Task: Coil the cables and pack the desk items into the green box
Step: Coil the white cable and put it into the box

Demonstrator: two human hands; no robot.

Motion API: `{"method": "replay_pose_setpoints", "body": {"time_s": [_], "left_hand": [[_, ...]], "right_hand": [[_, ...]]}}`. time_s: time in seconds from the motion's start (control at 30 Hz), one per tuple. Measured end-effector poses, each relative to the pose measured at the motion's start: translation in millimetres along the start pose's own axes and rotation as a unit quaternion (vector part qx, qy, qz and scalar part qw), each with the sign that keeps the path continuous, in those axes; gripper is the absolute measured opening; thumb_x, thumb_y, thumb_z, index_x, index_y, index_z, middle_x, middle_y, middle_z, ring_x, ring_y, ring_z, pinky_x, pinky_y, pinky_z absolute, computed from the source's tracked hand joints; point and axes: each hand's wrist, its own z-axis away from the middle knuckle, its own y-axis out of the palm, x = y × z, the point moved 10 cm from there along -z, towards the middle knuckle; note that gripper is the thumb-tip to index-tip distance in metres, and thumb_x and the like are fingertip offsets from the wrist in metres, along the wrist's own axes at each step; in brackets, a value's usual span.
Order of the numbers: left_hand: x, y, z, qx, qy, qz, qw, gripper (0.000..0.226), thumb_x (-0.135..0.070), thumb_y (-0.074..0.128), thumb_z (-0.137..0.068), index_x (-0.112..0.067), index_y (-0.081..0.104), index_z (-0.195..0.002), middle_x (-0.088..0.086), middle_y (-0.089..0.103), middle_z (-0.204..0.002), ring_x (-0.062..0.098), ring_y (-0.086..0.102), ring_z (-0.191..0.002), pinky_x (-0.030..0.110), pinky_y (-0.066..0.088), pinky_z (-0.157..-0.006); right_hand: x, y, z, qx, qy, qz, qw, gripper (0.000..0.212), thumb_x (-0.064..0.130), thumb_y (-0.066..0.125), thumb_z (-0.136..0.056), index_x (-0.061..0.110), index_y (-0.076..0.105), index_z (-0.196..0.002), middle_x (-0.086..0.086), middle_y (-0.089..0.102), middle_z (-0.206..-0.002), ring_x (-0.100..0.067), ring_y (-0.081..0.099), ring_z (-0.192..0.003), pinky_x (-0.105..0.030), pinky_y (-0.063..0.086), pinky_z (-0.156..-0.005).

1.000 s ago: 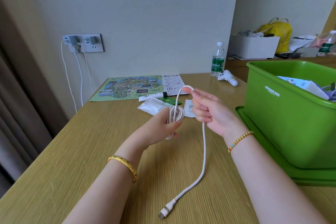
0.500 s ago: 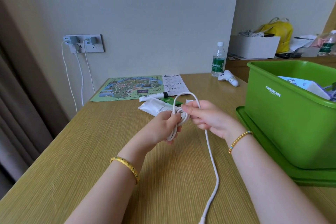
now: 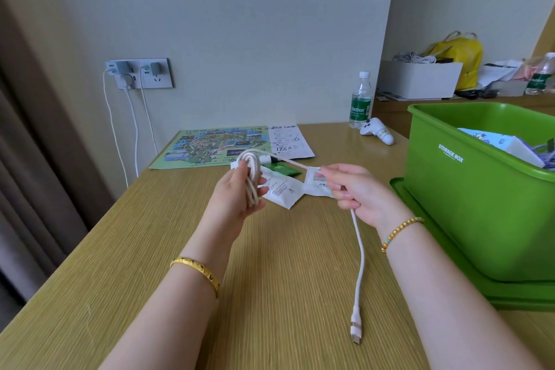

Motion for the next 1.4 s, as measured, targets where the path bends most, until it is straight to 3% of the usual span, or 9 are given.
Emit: {"method": "replay_pose_setpoints", "body": {"time_s": [0.1, 0.2, 0.43, 0.53, 0.83, 0.93, 1.07, 1.3, 1.4], "left_hand": [[2.9, -5.6, -1.9, -0.022, -0.034, 0.156, 0.987, 0.034, -0.038, 0.041, -0.097, -0.009, 0.059, -0.095, 0.006, 0.068, -0.089, 0.015, 0.069, -0.078, 0.026, 0.058, -0.056], [2.6, -5.9, -3.0, -0.017, -0.03, 0.221, 0.975, 0.036, -0.038, 0.037, -0.099, -0.008, 0.055, -0.106, 0.009, 0.071, -0.092, 0.022, 0.069, -0.086, 0.031, 0.06, -0.066], [-0.1, -13.0, -7.0, -0.037, -0.002, 0.234, 0.971, 0.033, -0.036, 0.031, -0.1, -0.012, 0.054, -0.094, 0.01, 0.071, -0.07, 0.019, 0.07, -0.059, 0.035, 0.06, -0.063], [3.5, -18.7, -10.2, -0.065, -0.007, 0.183, 0.981, 0.038, -0.037, 0.031, -0.1, -0.008, 0.054, -0.092, 0.005, 0.055, -0.063, 0.011, 0.054, -0.041, 0.029, 0.057, -0.051], [-4.2, -37.8, -15.5, -0.129, 0.037, -0.082, 0.988, 0.037, -0.041, 0.025, -0.099, -0.014, 0.049, -0.102, 0.002, 0.056, -0.072, 0.013, 0.052, -0.06, 0.023, 0.046, -0.045], [-4.9, -32.6, -15.4, -0.103, 0.039, -0.173, 0.979, 0.037, -0.042, 0.025, -0.099, -0.015, 0.05, -0.101, 0.005, 0.057, -0.079, 0.016, 0.054, -0.067, 0.031, 0.049, -0.054], [0.8, -12.9, -15.3, -0.04, 0.034, -0.309, 0.95, 0.043, -0.044, 0.029, -0.098, -0.008, 0.052, -0.107, 0.012, 0.057, -0.094, 0.027, 0.055, -0.083, 0.041, 0.049, -0.081], [7.2, 37.9, 9.6, 0.17, 0.047, -0.336, 0.925, 0.05, -0.069, 0.042, -0.074, -0.022, 0.054, -0.087, -0.006, 0.053, -0.073, -0.005, 0.051, -0.056, 0.012, 0.04, -0.052], [14.0, 53.5, 18.6, 0.25, 0.066, -0.359, 0.897, 0.042, -0.054, 0.06, -0.08, -0.014, 0.057, -0.092, -0.004, 0.052, -0.076, 0.002, 0.049, -0.065, 0.014, 0.039, -0.065]], "right_hand": [[-7.4, 18.7, 3.8, 0.051, 0.02, 0.097, 0.994, 0.015, 0.016, 0.052, -0.094, 0.009, 0.066, -0.092, 0.006, 0.037, -0.053, -0.002, 0.024, -0.035, -0.013, 0.017, -0.03], [-20.9, 43.0, 11.0, 0.122, 0.048, 0.196, 0.972, 0.017, 0.017, 0.05, -0.095, 0.01, 0.066, -0.097, 0.004, 0.039, -0.057, -0.002, 0.024, -0.036, -0.014, 0.017, -0.031], [-38.7, 72.4, 20.7, 0.21, 0.068, 0.289, 0.932, 0.022, 0.022, 0.046, -0.097, 0.015, 0.067, -0.097, 0.005, 0.037, -0.056, -0.003, 0.024, -0.036, -0.014, 0.017, -0.033], [-39.0, 71.7, 20.8, 0.214, 0.069, 0.295, 0.929, 0.022, 0.022, 0.048, -0.096, 0.015, 0.068, -0.097, 0.006, 0.038, -0.054, -0.003, 0.024, -0.036, -0.014, 0.018, -0.033], [-16.2, 55.0, 15.2, 0.159, 0.037, 0.171, 0.972, 0.024, 0.026, 0.056, -0.091, 0.012, 0.057, -0.072, 0.011, 0.031, -0.044, -0.001, 0.022, -0.034, -0.013, 0.016, -0.031], [-3.8, 48.0, 14.2, 0.142, 0.016, 0.094, 0.985, 0.028, 0.027, 0.055, -0.091, 0.012, 0.05, -0.068, 0.012, 0.03, -0.042, 0.0, 0.021, -0.032, -0.012, 0.016, -0.029], [8.9, 40.2, 12.6, 0.133, -0.015, 0.017, 0.991, 0.026, 0.024, 0.053, -0.093, 0.01, 0.052, -0.071, 0.011, 0.031, -0.043, -0.001, 0.022, -0.033, -0.013, 0.017, -0.029], [14.4, 31.1, 10.9, 0.107, -0.026, -0.056, 0.992, 0.022, 0.021, 0.051, -0.093, 0.009, 0.055, -0.075, 0.011, 0.031, -0.043, -0.001, 0.023, -0.033, -0.013, 0.017, -0.029], [13.9, 31.7, 11.0, 0.105, -0.026, -0.059, 0.992, 0.024, 0.02, 0.051, -0.093, 0.01, 0.052, -0.071, 0.011, 0.031, -0.043, -0.001, 0.023, -0.033, -0.013, 0.018, -0.029]]}}
